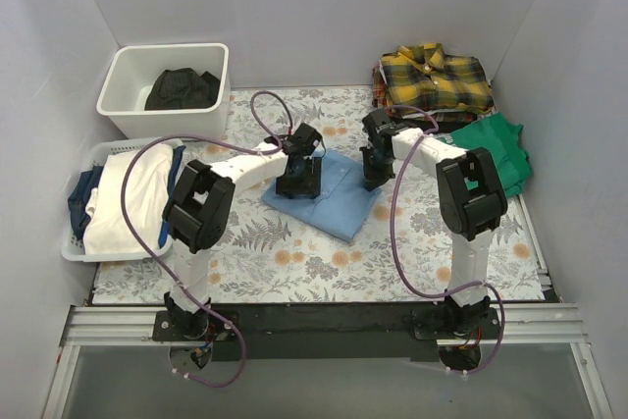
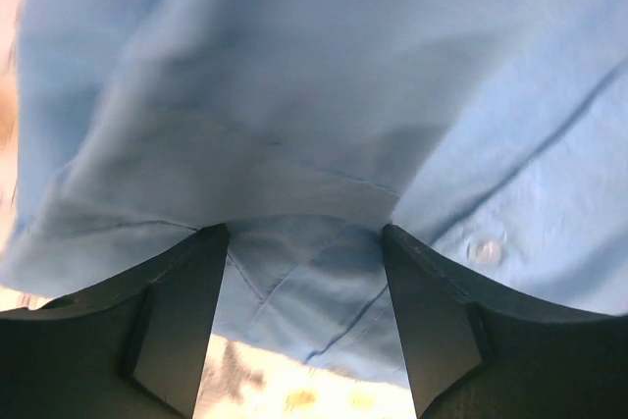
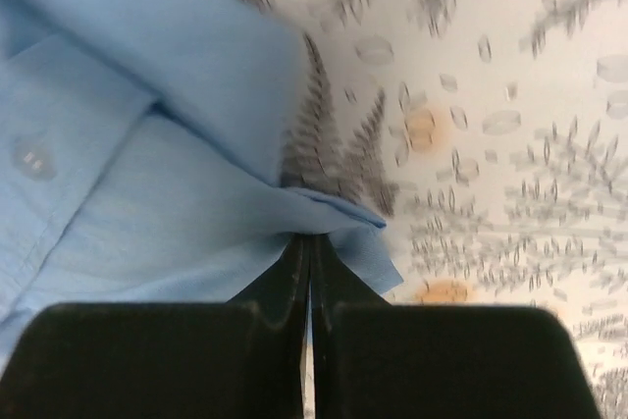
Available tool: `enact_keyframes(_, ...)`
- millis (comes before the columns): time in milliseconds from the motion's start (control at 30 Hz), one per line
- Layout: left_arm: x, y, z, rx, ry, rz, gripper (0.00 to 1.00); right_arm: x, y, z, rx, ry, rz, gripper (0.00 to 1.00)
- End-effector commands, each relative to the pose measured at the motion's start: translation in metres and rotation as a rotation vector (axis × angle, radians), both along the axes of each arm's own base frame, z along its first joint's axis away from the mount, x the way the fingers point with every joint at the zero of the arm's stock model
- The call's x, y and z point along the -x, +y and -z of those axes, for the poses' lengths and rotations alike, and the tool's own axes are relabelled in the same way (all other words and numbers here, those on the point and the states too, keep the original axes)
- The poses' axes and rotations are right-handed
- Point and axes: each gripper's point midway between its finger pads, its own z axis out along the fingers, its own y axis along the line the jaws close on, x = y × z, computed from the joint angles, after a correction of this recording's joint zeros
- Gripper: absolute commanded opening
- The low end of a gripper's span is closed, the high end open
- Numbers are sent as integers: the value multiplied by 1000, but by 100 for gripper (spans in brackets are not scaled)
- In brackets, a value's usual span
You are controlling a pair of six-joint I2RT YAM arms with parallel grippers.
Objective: Fold and stack the long sleeve shirts
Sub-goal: Fold the shirt
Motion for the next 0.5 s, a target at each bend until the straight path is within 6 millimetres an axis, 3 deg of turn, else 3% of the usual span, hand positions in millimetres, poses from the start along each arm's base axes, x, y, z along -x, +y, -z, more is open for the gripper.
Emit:
enact_keyframes(0,56,42,-6,-86,115,-37,65,-37,10,0,-12,-68,-46,1)
enact_keyframes(67,69,45,-10,-68,135,-40,65,-41,20,-5,-53,-75,-89,1)
enact_keyframes(133,67,45,-29,-39,90,-54,65,-50,27,-13,-78,-97,-102,1)
enact_keyframes(267,42,43,-82,-9,-70,-67,68,-55,37,-43,-139,-147,-102,23)
enact_keyframes(367,21,36,-117,19,-169,-68,70,-53,41,-70,-184,-188,-82,32)
enact_keyframes(400,16,36,-121,12,-188,-55,70,-52,41,-83,-198,-211,-77,34)
enact_keyframes(467,8,33,-121,5,-204,-49,71,-45,40,-88,-216,-204,-66,36)
